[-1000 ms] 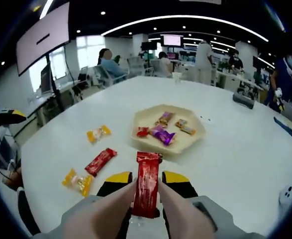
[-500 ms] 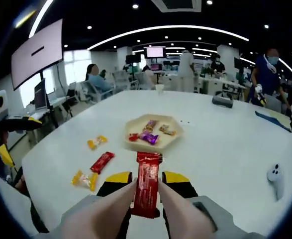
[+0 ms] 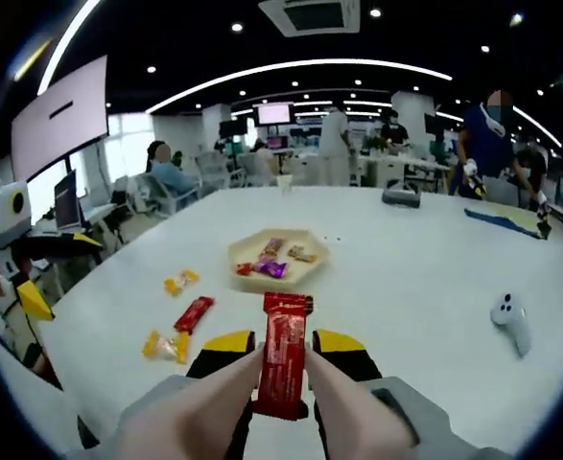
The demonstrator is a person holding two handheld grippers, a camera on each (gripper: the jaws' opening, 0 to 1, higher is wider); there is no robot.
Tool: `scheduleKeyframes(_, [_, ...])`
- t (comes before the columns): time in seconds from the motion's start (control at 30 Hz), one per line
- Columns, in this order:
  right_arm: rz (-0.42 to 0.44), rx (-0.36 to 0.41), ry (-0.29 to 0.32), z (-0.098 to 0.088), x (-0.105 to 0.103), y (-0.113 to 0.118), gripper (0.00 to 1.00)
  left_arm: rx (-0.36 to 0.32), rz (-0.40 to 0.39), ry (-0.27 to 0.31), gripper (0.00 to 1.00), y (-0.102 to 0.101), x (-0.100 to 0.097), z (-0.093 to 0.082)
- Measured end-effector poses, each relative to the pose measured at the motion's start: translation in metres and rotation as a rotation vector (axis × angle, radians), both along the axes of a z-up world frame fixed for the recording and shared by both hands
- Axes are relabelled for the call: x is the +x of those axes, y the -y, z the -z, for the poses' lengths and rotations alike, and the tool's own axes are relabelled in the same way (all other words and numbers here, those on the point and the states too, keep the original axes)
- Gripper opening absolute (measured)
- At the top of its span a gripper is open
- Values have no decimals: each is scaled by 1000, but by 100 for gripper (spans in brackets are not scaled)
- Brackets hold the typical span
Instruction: Place the target food into the container with the food tongs after gripping and lifting it, then release it inside without dropping or visibly crushing the food.
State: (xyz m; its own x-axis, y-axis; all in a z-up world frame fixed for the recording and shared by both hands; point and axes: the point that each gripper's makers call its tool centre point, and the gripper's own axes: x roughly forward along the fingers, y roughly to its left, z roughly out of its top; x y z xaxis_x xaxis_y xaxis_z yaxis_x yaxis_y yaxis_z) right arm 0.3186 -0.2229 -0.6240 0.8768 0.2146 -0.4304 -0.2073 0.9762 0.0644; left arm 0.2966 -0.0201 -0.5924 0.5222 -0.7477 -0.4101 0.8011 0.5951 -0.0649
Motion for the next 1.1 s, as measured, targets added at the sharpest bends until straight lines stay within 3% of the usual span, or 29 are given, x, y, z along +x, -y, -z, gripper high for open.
scheduleKeyframes(0.37, [21, 13, 38, -21, 22, 0, 22, -13, -30, 16, 87, -9, 12, -7])
scheduleKeyframes(0.6, [-15, -23, 61, -37, 47, -2, 23, 32, -40, 33, 87, -15, 14, -2])
scheduleKeyframes(0.73, [-24, -31, 71, -45, 61, -5, 23, 25, -53, 29, 87, -18, 14, -3])
scheduleKeyframes(1.1, [-75, -56, 69, -49, 101, -14, 22, 14, -105, 21, 87, -30, 20, -3])
